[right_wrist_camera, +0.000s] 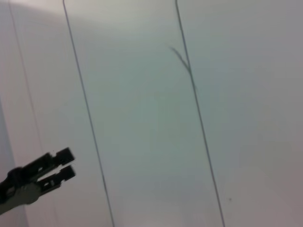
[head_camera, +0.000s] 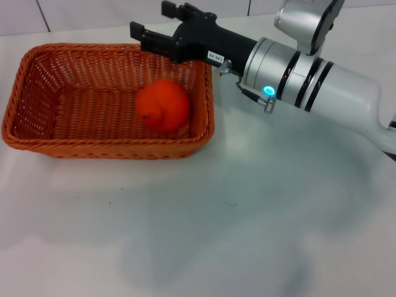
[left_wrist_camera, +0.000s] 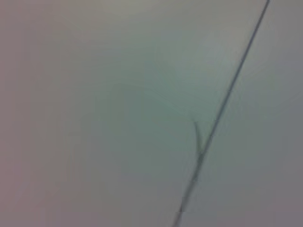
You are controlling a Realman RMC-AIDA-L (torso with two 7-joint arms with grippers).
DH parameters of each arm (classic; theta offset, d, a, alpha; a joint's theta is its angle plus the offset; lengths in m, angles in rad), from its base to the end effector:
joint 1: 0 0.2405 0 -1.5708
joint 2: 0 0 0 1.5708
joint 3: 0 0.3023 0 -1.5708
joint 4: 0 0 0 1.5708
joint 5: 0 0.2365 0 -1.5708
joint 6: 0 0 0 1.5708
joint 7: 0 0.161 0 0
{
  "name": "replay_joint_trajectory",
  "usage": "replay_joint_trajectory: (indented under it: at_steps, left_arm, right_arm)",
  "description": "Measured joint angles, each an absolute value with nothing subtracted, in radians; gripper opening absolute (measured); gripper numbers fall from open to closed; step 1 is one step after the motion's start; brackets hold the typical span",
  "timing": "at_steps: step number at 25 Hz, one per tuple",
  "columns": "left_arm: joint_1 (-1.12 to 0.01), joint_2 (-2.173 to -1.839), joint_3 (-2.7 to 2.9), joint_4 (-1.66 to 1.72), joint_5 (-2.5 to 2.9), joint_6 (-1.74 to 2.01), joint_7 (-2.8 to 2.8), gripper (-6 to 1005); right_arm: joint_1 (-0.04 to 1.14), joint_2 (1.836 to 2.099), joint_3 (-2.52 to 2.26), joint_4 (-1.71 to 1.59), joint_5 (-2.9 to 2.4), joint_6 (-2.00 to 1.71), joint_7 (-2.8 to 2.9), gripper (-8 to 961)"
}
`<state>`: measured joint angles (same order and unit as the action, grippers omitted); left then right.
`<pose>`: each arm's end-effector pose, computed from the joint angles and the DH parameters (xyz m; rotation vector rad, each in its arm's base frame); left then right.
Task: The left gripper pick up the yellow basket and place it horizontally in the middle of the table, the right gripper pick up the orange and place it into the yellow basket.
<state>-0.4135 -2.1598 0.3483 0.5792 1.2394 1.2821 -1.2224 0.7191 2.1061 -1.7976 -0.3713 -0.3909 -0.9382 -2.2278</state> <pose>-0.3757 0.3879 0.0688 -1.4902 -0.7750 -1.2318 0.1872 0.4498 -0.1355 -0.5503 -2.1958 -0.6496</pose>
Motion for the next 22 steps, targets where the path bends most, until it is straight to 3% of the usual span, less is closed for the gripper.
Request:
replay_joint_trajectory:
  at_steps: [4, 7, 22]
  left_arm:
    - [-0.414, -2.159, 0.330, 0.589, 1.238, 1.224, -1.128, 877]
    - [-0.411, -2.158, 0.322, 0.599, 1.237, 1.175, -1.046, 877]
    - [-0.363, -2.164, 0.270, 0.558, 1.229, 1.041, -0.779, 877]
  right_arm:
    - [0.704, 2.103, -1.793, -0.371, -0.327, -0.940, -2.272, 756]
    - [0.678, 2.100, -1.778, -0.378, -0.263, -0.941, -2.368, 940]
    - [0.452, 2.101, -1.482, -0.373, -0.060, -0.992, -2.768, 940]
